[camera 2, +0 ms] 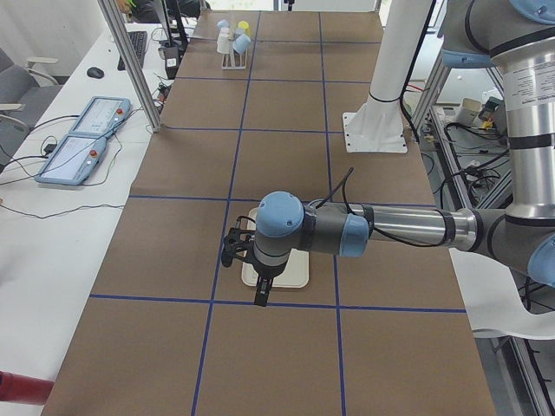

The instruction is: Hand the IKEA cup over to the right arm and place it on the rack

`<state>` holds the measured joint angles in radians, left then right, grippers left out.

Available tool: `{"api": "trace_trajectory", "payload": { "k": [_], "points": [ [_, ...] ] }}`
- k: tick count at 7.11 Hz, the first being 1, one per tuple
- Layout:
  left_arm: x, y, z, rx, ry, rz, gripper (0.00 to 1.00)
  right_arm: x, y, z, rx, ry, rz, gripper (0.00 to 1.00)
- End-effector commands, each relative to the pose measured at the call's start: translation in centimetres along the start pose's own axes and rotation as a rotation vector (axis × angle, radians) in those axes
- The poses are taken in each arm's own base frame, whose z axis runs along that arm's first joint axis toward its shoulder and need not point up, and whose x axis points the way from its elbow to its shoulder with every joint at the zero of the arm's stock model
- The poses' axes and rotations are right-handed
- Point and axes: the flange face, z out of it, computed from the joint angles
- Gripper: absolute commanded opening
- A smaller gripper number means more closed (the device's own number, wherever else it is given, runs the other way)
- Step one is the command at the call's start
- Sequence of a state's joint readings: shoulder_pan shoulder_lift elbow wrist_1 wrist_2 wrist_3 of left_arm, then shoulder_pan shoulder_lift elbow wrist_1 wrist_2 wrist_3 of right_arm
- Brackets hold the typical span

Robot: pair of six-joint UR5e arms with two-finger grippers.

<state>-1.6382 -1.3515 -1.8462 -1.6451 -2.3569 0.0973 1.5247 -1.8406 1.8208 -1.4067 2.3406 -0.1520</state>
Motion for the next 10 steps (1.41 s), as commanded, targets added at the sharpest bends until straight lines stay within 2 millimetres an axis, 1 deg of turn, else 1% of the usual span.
{"api": "trace_trajectory", "payload": {
  "k": [1,10],
  "points": [
    [-0.28,0.63,0.26,-0.008,-0.006,-0.01,1.0,-0.1,-0.08,0.06,0.0,-0.01,0.017,1.0],
    [-0.25,0.69,0.15,-0.006,-0.006,-0.011,1.0,-0.63,-0.5,-0.06,0.009,-0.049,0.046,1.0]
  ]
}}
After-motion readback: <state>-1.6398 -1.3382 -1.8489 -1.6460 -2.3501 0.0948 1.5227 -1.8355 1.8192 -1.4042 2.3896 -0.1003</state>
